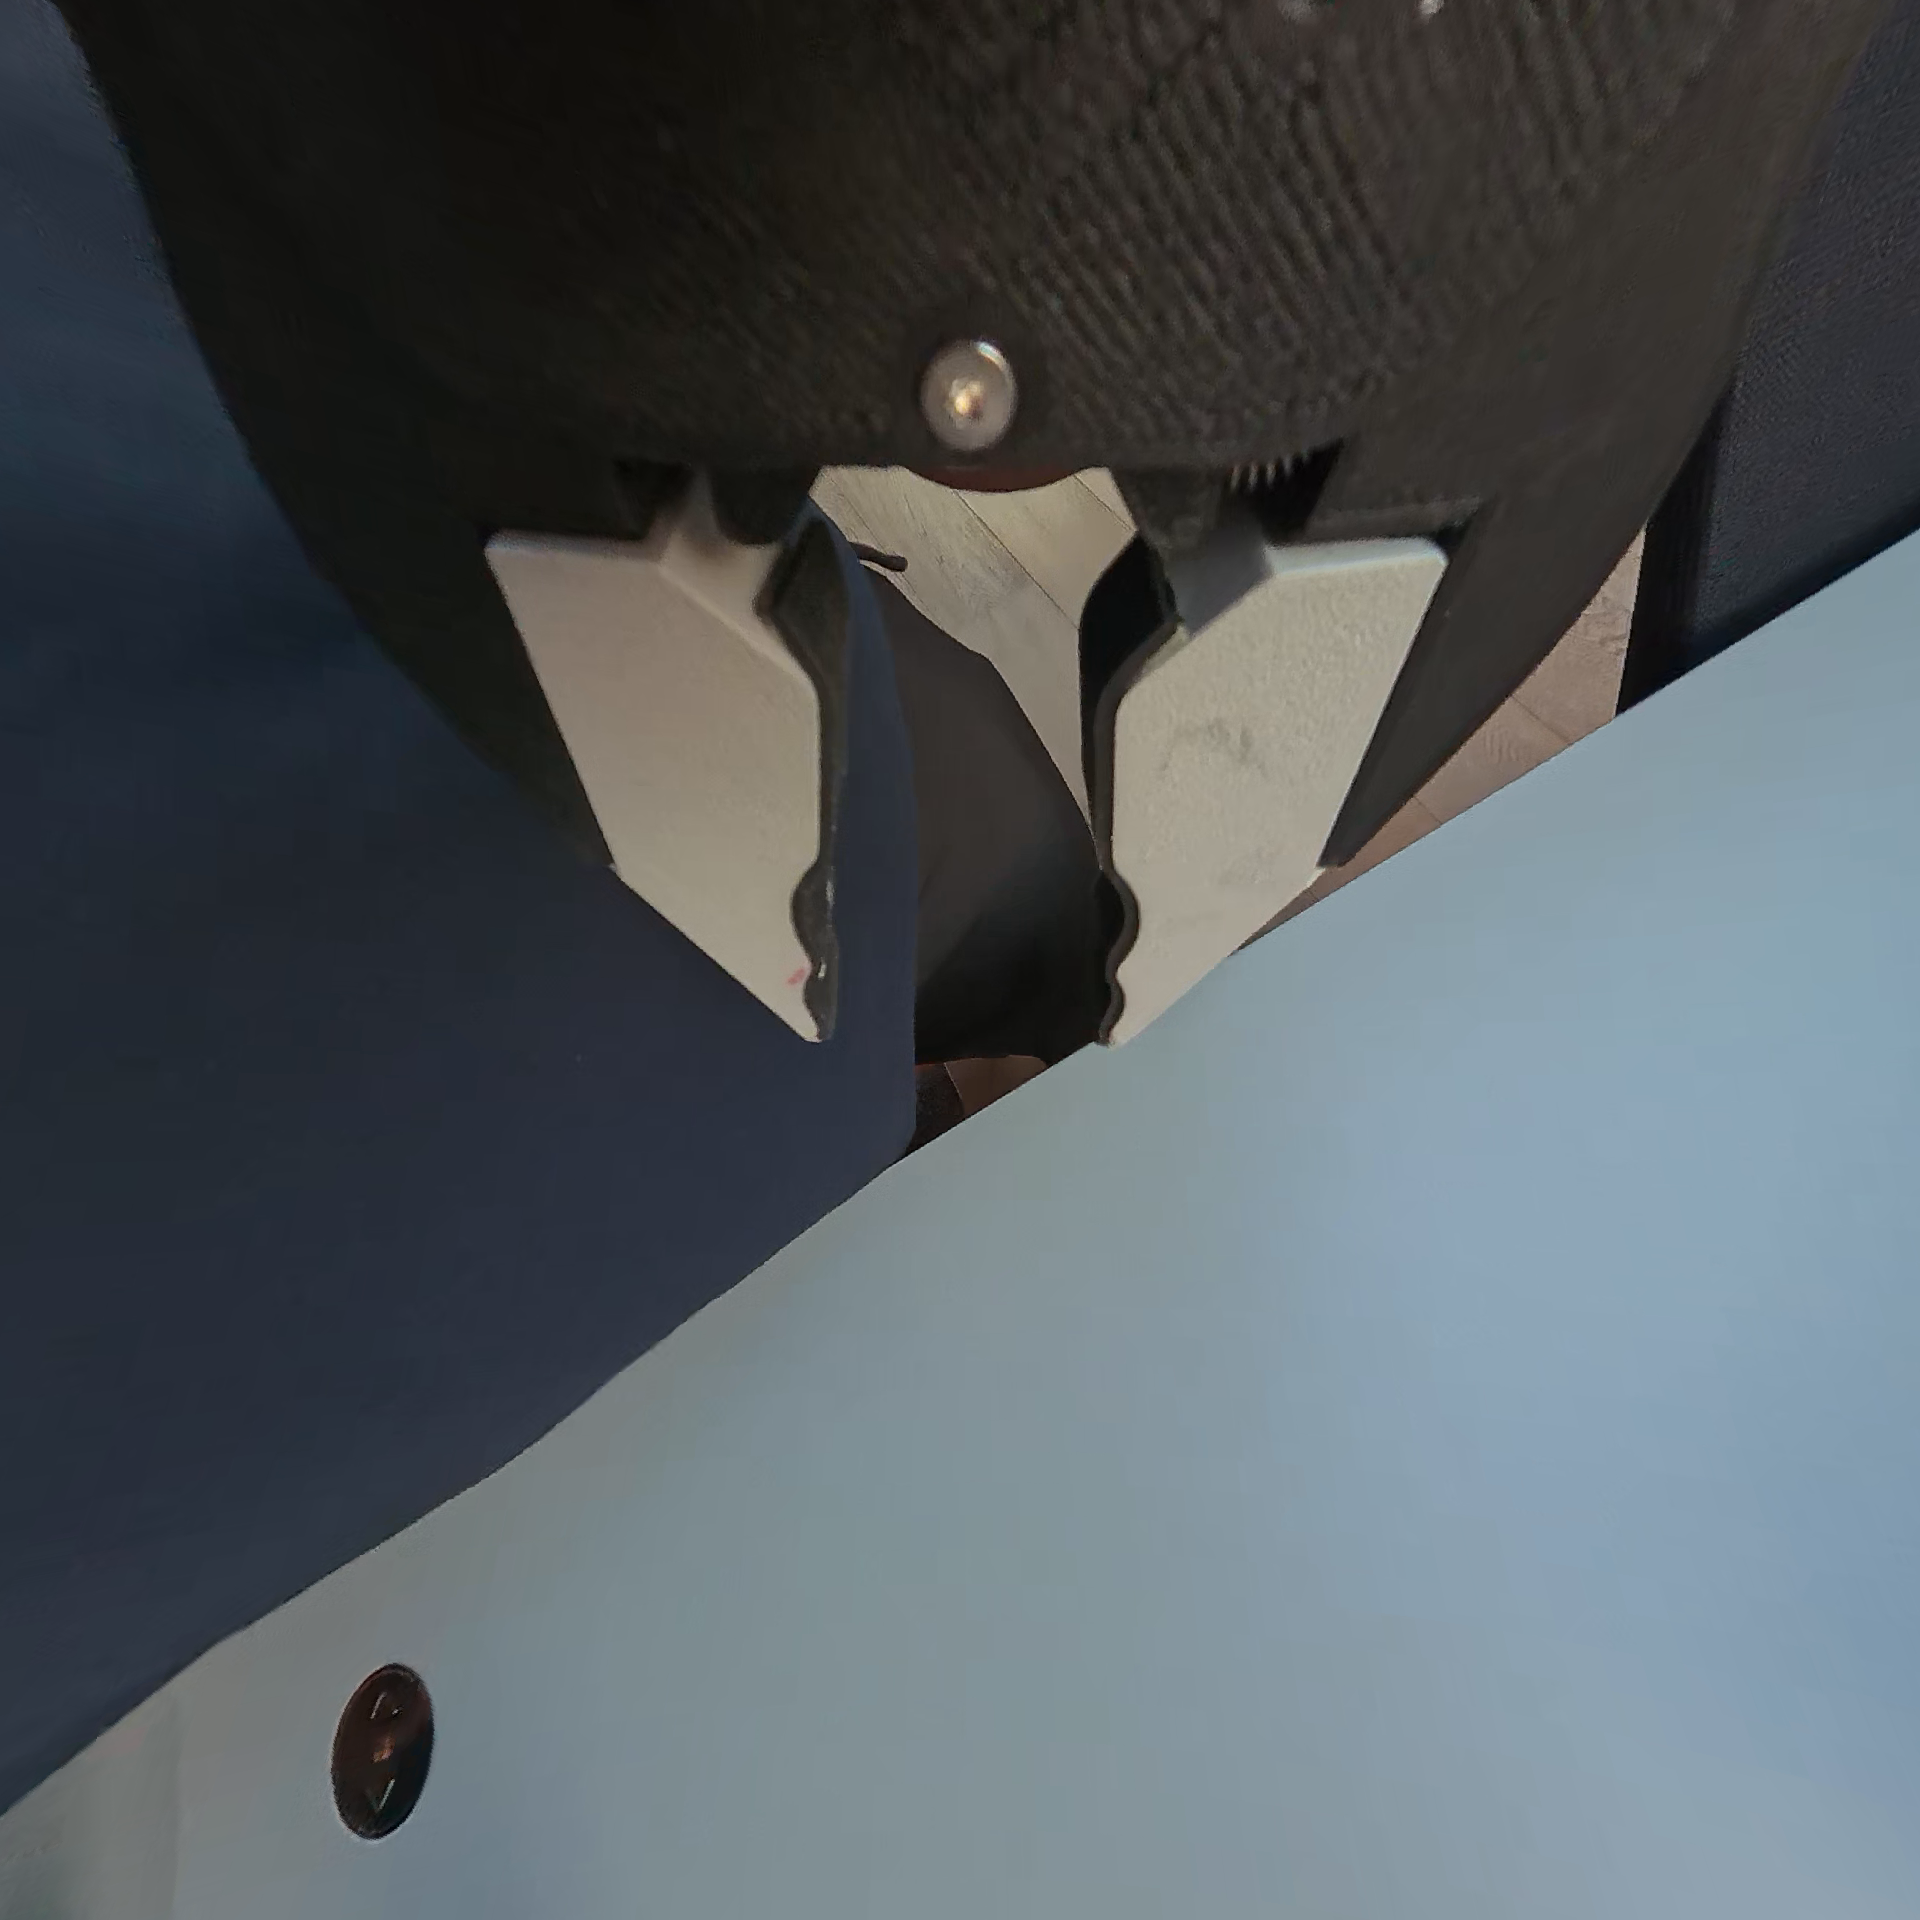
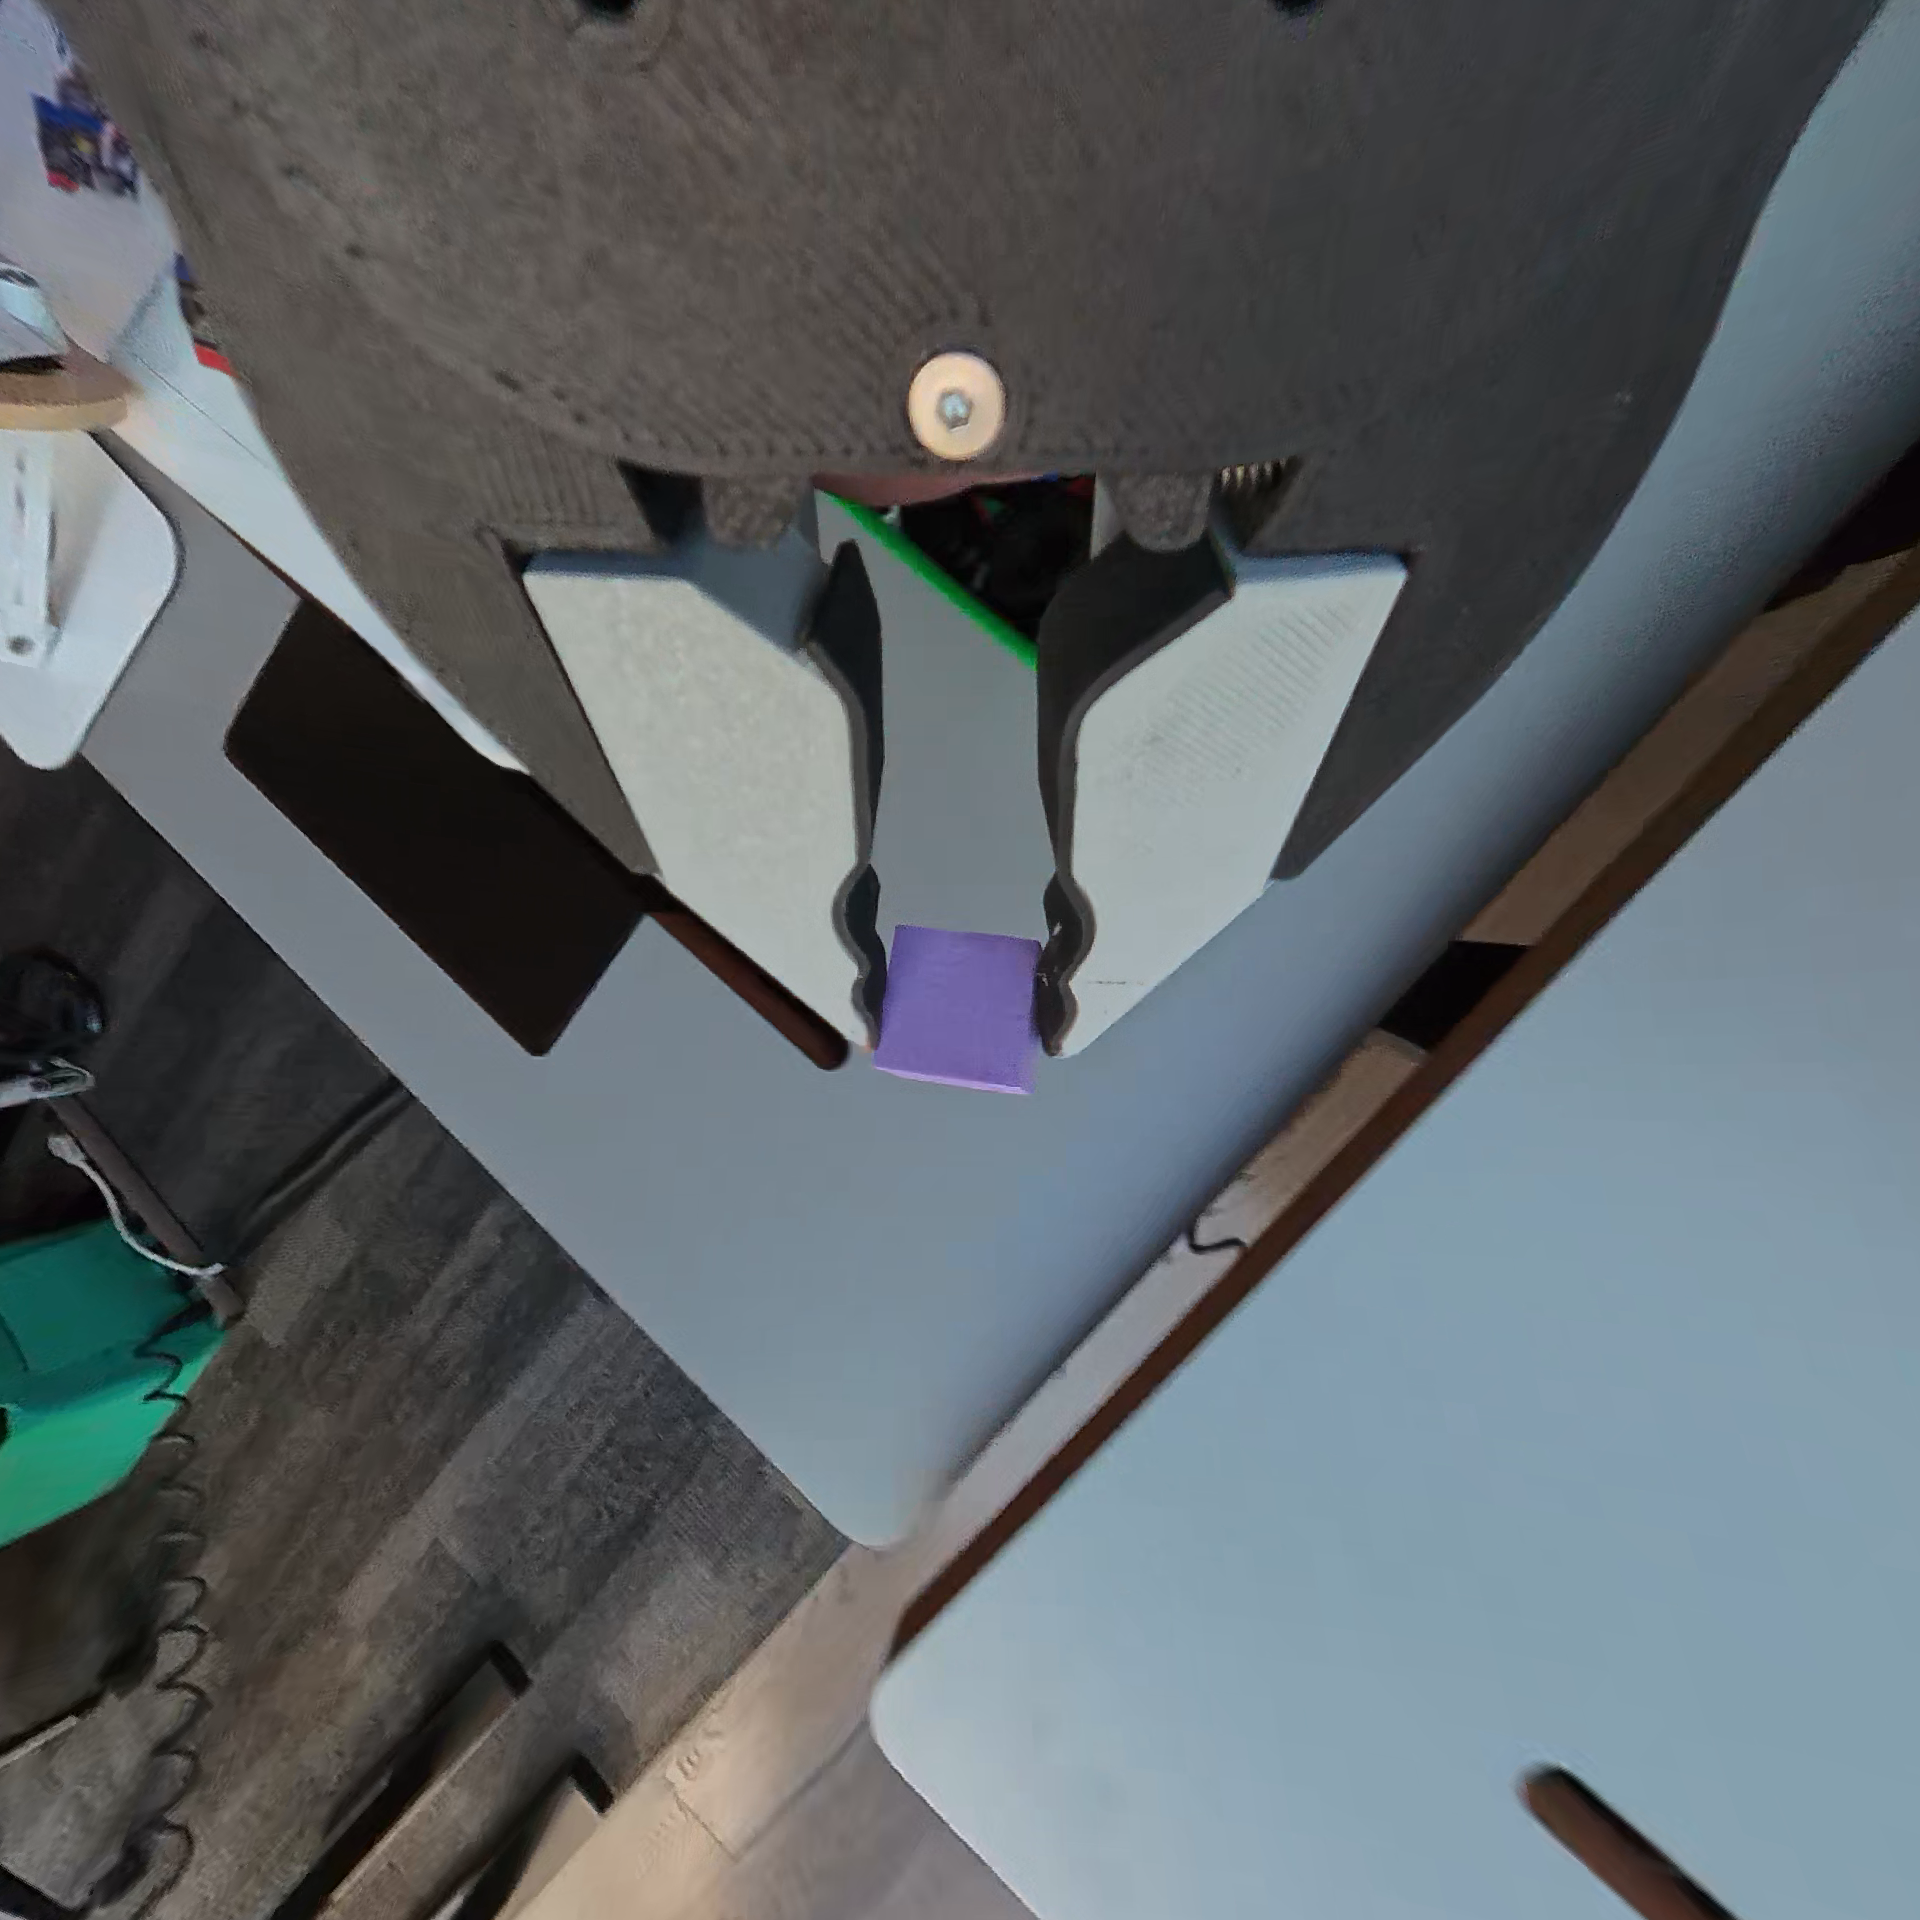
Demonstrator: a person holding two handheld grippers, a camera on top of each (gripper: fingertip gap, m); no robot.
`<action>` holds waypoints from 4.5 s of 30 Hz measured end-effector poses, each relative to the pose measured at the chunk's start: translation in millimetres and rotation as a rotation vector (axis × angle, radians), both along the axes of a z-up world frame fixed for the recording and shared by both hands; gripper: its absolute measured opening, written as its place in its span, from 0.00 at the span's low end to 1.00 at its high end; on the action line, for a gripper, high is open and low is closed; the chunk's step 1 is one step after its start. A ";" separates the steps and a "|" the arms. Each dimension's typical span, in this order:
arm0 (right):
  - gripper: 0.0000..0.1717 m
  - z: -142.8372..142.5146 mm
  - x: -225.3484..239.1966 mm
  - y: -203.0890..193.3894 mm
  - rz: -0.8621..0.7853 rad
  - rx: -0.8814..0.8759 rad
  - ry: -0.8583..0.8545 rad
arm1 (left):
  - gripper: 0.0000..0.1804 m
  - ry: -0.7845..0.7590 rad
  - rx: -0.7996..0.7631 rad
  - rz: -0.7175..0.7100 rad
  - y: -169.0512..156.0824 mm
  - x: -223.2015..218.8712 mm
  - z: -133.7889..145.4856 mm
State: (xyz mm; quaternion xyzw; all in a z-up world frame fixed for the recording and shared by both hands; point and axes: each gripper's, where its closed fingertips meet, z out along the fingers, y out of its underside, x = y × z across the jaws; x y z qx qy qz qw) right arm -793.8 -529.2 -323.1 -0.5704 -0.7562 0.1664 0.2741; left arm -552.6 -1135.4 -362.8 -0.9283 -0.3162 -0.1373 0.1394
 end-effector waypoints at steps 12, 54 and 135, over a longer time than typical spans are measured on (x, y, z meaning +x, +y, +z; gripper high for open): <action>0.16 49.5 129.9 -281.7 0.405 -0.278 -0.110 | 0.25 -0.005 0.151 -0.181 3.1 -13.2 -25.9; 0.31 19.8 144.9 -353.8 0.477 -0.098 -0.152 | 0.25 0.003 0.200 -0.284 -30.6 2.9 -37.9; 0.00 -51.0 170.2 -308.7 -0.118 -0.288 -0.101 | 0.09 0.020 0.048 0.161 -27.3 -33.3 -53.3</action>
